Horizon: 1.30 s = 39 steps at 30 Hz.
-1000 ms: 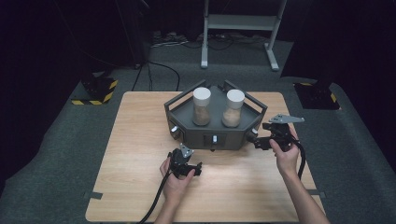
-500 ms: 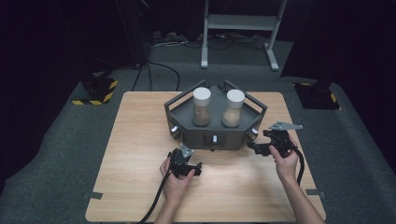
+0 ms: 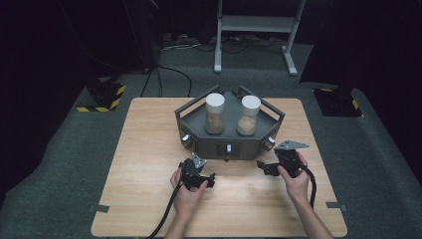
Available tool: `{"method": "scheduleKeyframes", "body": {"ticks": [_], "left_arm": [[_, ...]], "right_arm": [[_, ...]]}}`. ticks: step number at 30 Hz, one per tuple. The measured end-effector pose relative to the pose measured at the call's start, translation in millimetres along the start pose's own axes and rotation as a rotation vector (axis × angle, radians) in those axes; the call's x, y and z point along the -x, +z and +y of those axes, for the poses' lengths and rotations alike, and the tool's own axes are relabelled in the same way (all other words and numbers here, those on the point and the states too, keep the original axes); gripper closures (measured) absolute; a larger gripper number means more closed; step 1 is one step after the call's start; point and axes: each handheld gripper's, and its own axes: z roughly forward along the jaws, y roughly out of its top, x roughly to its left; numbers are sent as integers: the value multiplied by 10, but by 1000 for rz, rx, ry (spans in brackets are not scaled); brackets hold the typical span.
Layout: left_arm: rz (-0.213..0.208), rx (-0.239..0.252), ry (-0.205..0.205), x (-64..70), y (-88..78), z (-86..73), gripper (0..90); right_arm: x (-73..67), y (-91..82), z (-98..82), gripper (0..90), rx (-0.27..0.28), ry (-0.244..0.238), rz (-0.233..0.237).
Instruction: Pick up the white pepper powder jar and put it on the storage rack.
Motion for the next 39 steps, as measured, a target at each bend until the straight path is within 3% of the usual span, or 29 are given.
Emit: {"method": "scheduleKeyframes", "body": {"ticks": [26,39], "left_arm": [[0,2,-2,1,1,-2,94],[0,0,0,0,0,0,94]], "right_arm": [[-154,205,-246,70,-49,10,-2],[-287,316,-326,70,-98,9,-54]]}}
